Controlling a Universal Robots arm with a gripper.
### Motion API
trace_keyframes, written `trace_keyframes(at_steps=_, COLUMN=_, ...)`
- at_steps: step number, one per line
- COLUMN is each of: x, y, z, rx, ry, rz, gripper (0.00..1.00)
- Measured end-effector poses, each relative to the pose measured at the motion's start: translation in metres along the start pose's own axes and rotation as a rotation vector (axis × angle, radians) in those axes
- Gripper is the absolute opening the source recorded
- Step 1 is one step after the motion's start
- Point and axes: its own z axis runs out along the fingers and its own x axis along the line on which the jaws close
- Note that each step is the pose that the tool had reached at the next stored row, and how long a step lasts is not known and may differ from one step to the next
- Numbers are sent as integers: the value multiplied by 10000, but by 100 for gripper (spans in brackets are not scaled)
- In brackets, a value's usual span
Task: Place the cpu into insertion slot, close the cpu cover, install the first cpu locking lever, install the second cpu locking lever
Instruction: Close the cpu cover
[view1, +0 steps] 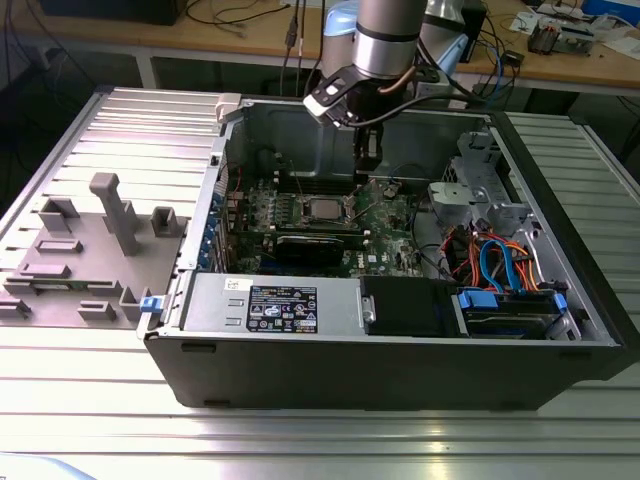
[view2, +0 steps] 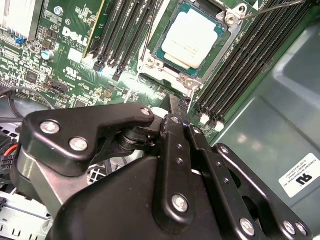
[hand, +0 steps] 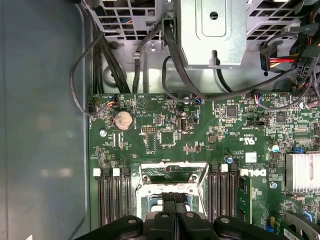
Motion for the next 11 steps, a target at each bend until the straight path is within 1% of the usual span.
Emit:
trace_keyframes(at_steps=9, x=1, y=55, z=0, rx=0, ry=1, rz=0, gripper=11)
trace_keyframes(at_steps=11, x=2, y=77, z=0, rx=0, ry=0, rz=0, gripper=11)
